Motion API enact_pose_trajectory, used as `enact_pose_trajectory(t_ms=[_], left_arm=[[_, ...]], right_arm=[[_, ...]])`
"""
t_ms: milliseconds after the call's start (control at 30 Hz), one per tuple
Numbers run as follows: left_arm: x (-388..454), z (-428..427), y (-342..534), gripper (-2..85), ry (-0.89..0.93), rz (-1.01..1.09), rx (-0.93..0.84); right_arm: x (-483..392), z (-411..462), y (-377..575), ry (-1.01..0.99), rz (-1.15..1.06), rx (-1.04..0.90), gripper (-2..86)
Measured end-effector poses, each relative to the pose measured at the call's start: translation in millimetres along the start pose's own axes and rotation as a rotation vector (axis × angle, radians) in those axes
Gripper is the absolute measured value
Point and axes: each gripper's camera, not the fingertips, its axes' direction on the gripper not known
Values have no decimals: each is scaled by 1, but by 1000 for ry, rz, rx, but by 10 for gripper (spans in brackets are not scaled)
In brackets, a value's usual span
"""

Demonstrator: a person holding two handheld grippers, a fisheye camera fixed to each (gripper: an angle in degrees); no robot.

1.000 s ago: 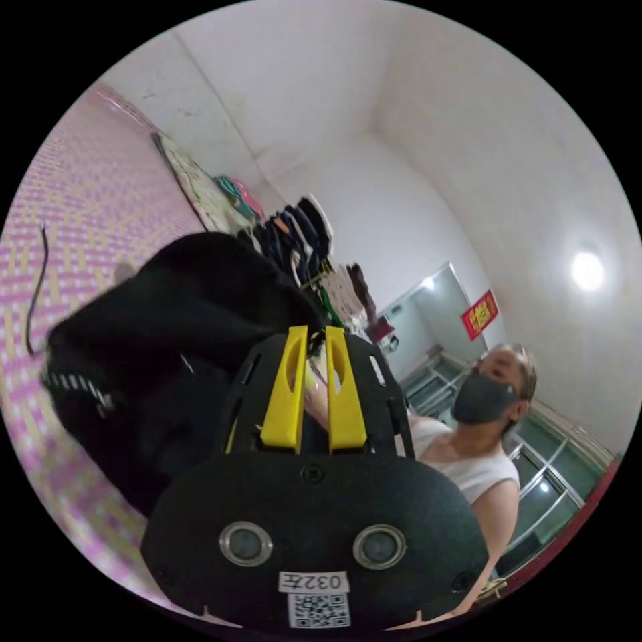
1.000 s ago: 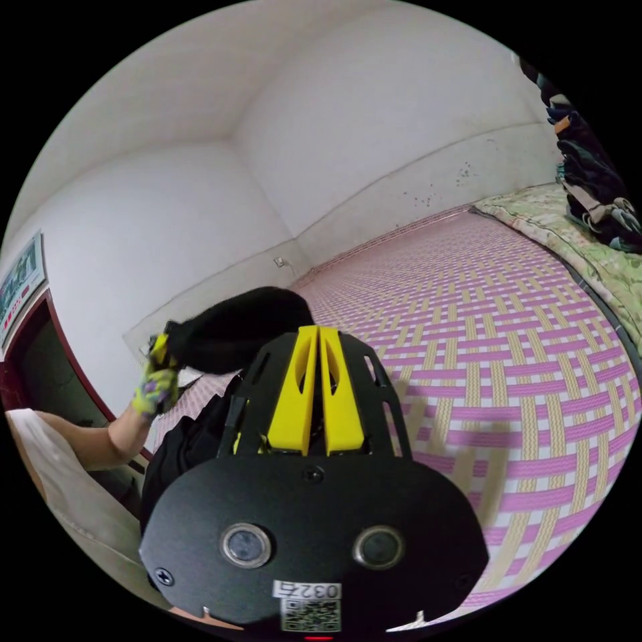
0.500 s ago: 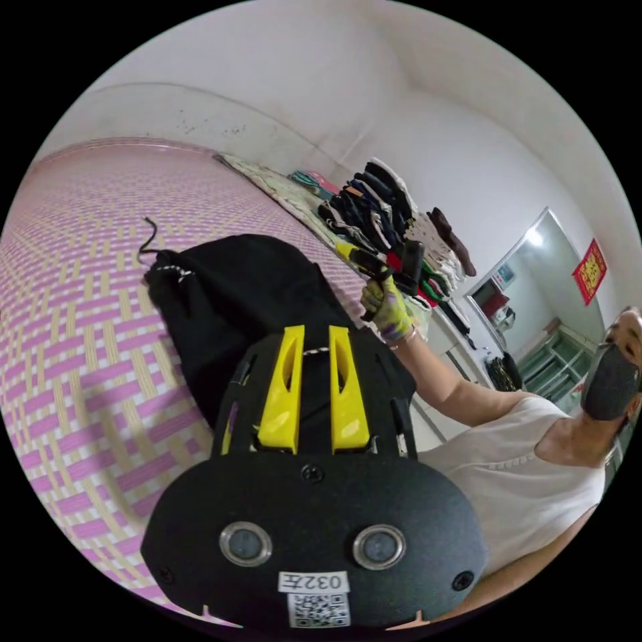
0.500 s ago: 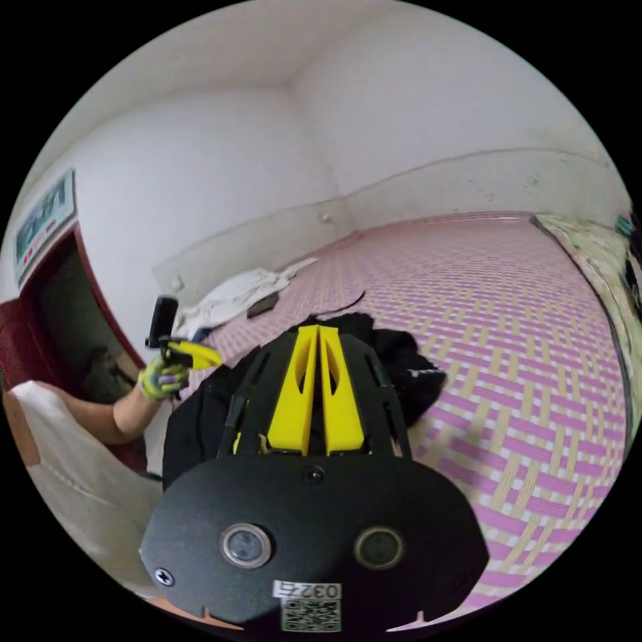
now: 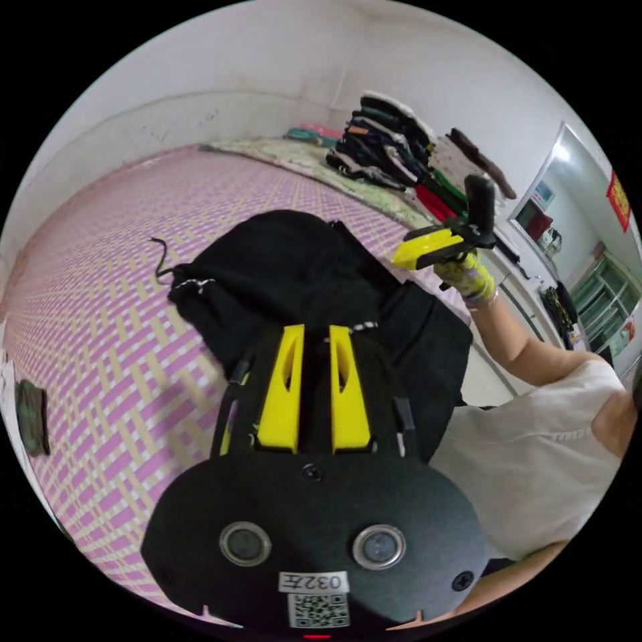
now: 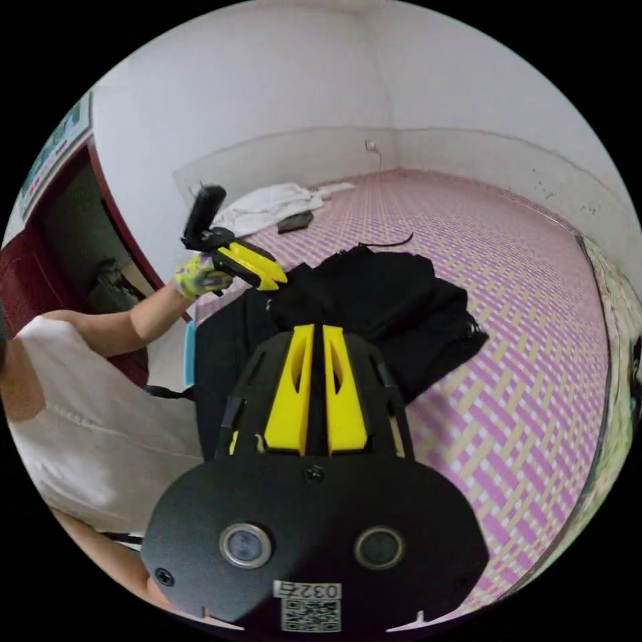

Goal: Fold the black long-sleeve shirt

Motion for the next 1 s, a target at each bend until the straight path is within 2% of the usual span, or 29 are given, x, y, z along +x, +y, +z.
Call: enact_pose_trajectory(t_ms=[100, 200, 333, 400, 533, 867, 1000], left_arm=[[-3, -32, 68, 80, 148, -32, 108], [11, -40, 133, 94, 216, -57, 175], [46, -25, 173, 127, 177, -61, 157], [73, -16, 185, 147, 84, -23, 179], [103, 6, 190, 150, 20, 67, 136], [114, 30, 201, 54, -120, 85, 156], [120, 29, 205, 0, -130, 124, 188]], right_arm=[[-1, -25, 66, -146, 74, 31, 81], [-23, -33, 120, -204, 77, 57, 92], [-59, -23, 148, -84, 32, 55, 105], [-76, -10, 156, -24, 1, 42, 109], [-86, 4, 166, 13, -9, 85, 107], [-101, 28, 177, 157, -95, 49, 74], [-107, 25, 175, 185, -98, 46, 33]])
